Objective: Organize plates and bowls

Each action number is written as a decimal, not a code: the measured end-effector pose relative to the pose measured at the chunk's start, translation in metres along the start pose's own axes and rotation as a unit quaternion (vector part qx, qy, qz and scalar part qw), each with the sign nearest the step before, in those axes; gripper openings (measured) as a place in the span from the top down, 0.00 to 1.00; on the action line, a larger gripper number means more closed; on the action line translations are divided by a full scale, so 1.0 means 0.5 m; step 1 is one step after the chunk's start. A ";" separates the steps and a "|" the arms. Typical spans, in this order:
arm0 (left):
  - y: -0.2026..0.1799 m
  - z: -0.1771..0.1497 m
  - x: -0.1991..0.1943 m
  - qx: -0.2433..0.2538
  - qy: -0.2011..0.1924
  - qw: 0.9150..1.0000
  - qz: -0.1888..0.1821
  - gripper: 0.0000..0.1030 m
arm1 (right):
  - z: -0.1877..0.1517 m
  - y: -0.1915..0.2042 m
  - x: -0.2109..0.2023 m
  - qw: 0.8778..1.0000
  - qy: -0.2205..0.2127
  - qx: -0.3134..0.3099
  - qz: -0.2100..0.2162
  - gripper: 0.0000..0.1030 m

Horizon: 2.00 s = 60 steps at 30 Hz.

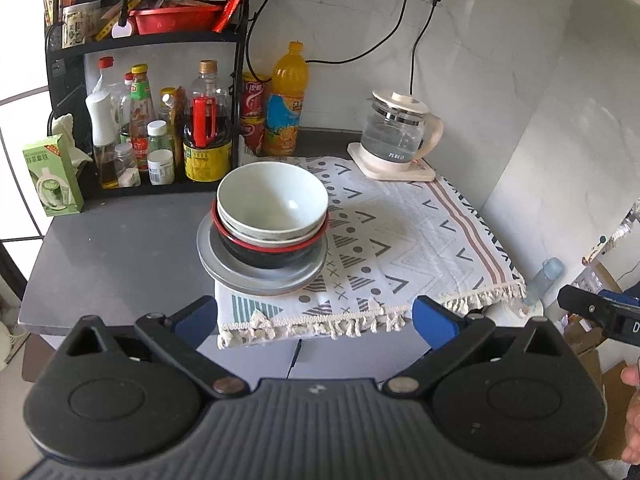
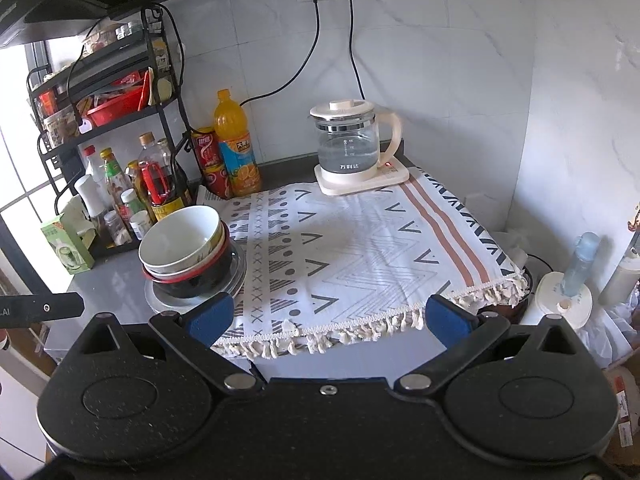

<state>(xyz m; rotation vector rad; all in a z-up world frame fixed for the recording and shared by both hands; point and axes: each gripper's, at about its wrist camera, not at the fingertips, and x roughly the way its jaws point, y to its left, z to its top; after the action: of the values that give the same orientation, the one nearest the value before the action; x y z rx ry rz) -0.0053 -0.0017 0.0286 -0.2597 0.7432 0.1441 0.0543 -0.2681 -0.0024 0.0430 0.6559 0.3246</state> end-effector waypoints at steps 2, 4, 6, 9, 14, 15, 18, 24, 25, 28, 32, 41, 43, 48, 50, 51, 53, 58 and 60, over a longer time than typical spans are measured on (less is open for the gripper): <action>0.000 -0.006 -0.002 -0.001 0.001 1.000 0.000 0.01 | -0.002 -0.001 -0.002 1.000 -0.001 0.000 -0.001 0.00; 0.001 -0.009 -0.003 -0.001 0.002 1.000 -0.002 0.01 | -0.006 -0.002 -0.004 1.000 -0.001 0.001 -0.001 0.00; -0.001 -0.012 -0.004 0.000 0.002 1.000 -0.002 0.01 | -0.006 -0.002 -0.004 1.000 -0.001 0.000 -0.002 0.00; 0.000 -0.017 -0.009 0.001 0.000 1.000 -0.001 0.01 | -0.009 -0.003 -0.006 1.000 0.000 0.000 0.001 0.00; -0.003 -0.018 -0.013 0.004 -0.001 1.000 -0.002 0.01 | -0.012 -0.006 -0.010 1.000 0.000 -0.001 0.001 0.00; -0.004 -0.018 -0.013 0.005 -0.001 1.000 -0.002 0.01 | -0.012 -0.006 -0.011 1.000 0.001 -0.001 0.001 0.00; -0.008 -0.014 -0.012 0.008 -0.001 1.000 -0.005 0.01 | -0.015 -0.008 -0.013 1.000 0.000 -0.001 0.000 0.00; -0.014 -0.014 -0.012 0.014 -0.002 1.000 -0.008 0.01 | -0.017 -0.011 -0.016 1.000 0.000 0.002 0.000 0.00; -0.015 -0.013 -0.011 0.014 -0.001 1.000 -0.009 0.01 | -0.017 -0.011 -0.016 1.000 0.000 0.002 0.001 0.00; -0.014 -0.012 -0.008 0.016 0.001 1.000 -0.011 0.01 | -0.018 -0.011 -0.020 1.000 -0.001 0.001 0.001 0.00; -0.014 -0.012 -0.006 0.016 0.002 1.000 -0.011 0.01 | -0.019 -0.012 -0.022 1.000 -0.002 0.001 -0.001 0.00; -0.013 -0.012 -0.001 0.015 0.005 1.000 -0.012 0.01 | -0.018 -0.010 -0.017 1.000 -0.001 0.001 -0.005 0.00; -0.012 -0.012 -0.001 0.016 0.005 1.000 -0.011 0.01 | -0.018 -0.011 -0.017 1.000 -0.001 0.002 -0.005 0.00; -0.012 -0.012 -0.001 0.016 0.007 1.000 -0.011 0.01 | -0.018 -0.011 -0.017 1.000 -0.001 0.002 -0.007 0.00; -0.012 -0.013 -0.001 0.017 0.009 1.000 -0.011 0.01 | -0.018 -0.011 -0.017 1.000 -0.001 0.002 -0.006 0.00; -0.011 -0.013 0.000 0.018 0.009 1.000 -0.011 0.01 | -0.018 -0.011 -0.017 1.000 -0.001 0.002 -0.006 0.00; -0.010 -0.014 0.001 0.019 0.010 1.000 -0.011 0.01 | -0.019 -0.010 -0.018 1.000 0.000 0.000 -0.006 0.00; -0.009 -0.016 0.005 0.019 0.016 1.000 -0.011 0.01 | -0.022 -0.008 -0.017 1.000 0.003 0.000 -0.007 0.00; -0.010 -0.017 0.004 0.020 0.016 1.000 -0.011 0.01 | -0.024 -0.006 -0.018 1.000 0.003 0.000 -0.008 0.00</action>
<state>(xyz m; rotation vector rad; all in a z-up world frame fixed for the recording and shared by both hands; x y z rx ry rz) -0.0080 -0.0088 0.0221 -0.2322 0.7734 0.1052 0.0412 -0.2747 -0.0072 0.0363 0.6614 0.3105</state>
